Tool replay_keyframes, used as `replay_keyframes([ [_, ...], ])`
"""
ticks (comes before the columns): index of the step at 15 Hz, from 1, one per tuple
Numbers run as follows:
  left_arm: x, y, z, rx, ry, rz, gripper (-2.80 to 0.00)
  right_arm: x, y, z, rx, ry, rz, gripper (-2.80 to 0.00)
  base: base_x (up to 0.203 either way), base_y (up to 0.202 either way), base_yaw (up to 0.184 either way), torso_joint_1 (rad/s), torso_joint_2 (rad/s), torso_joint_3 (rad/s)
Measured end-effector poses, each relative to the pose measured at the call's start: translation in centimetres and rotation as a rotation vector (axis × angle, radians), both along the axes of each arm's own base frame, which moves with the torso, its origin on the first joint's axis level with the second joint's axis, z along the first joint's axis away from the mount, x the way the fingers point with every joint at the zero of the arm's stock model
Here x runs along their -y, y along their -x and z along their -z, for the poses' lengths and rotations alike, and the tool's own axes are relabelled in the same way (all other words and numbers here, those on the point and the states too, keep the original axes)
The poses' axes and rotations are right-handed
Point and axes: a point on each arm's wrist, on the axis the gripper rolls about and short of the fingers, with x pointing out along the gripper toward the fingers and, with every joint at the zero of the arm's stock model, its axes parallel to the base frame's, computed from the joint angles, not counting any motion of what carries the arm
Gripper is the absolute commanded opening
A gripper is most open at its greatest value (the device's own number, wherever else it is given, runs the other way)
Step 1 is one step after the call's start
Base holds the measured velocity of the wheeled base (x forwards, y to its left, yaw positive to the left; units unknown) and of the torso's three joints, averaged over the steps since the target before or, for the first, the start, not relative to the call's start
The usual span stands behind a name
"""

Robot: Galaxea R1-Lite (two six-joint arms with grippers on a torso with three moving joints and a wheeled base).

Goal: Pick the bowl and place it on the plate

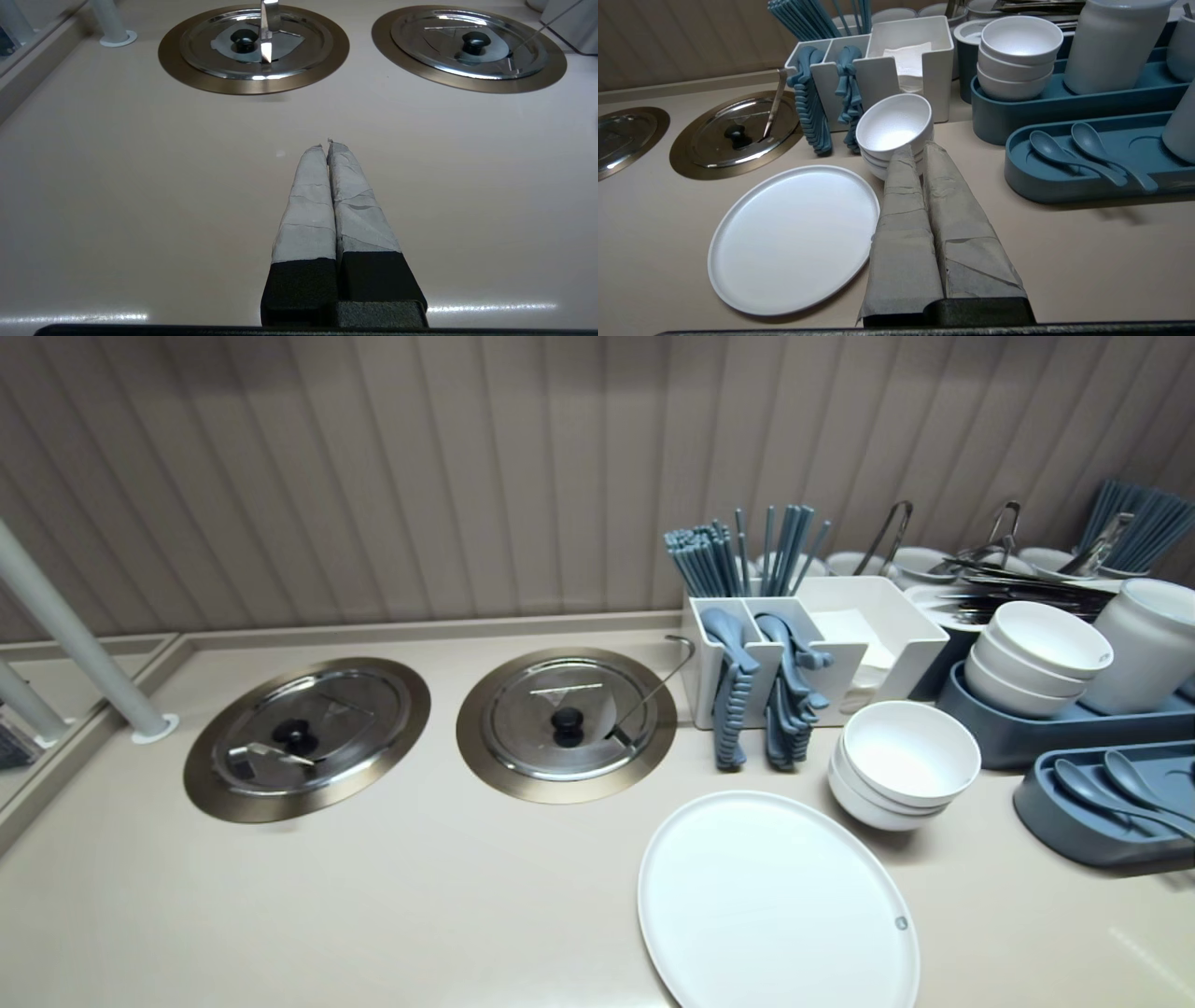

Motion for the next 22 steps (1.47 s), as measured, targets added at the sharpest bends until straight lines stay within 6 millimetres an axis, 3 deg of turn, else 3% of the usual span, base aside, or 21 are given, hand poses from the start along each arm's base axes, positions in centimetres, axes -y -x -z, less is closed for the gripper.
replay_keyframes([
  [3,0.0,0.0,0.0,0.000,0.000,0.000,-2.80,0.0,-2.7,-6.2,-0.039,0.000,-0.007,-2.80,0.000,0.000,0.000,0.000,0.00,0.000],
  [6,0.0,0.0,0.0,0.000,0.000,0.000,-2.80,0.0,-5.7,-13.7,-0.031,0.000,-0.007,-2.80,0.000,0.000,0.000,0.000,0.00,0.000],
  [9,0.0,0.0,0.0,0.000,0.000,0.000,-2.80,-0.1,-8.9,-18.5,-0.119,0.001,-0.017,-2.80,0.000,0.000,0.000,0.000,0.00,0.000],
  [11,0.0,0.0,0.0,0.000,0.000,0.000,-2.80,-0.3,-11.6,-19.2,-0.292,0.021,-0.032,-2.80,0.000,0.000,0.000,0.000,0.00,0.000],
  [15,0.0,0.0,0.0,0.000,0.000,0.000,-2.80,-0.6,-17.4,-18.4,-0.624,0.077,-0.015,-2.80,0.000,0.000,0.000,0.000,0.00,0.000],
  [19,0.0,0.0,0.0,0.000,0.000,0.000,-2.80,-1.0,-23.1,-16.2,-0.848,0.067,0.050,-2.80,0.000,0.000,0.000,0.000,0.00,0.000],
  [22,0.0,0.0,0.0,0.000,0.000,0.000,-2.80,-1.9,-26.0,-14.6,-0.927,0.050,0.113,-2.80,0.000,0.000,0.000,0.000,0.00,0.000],
])
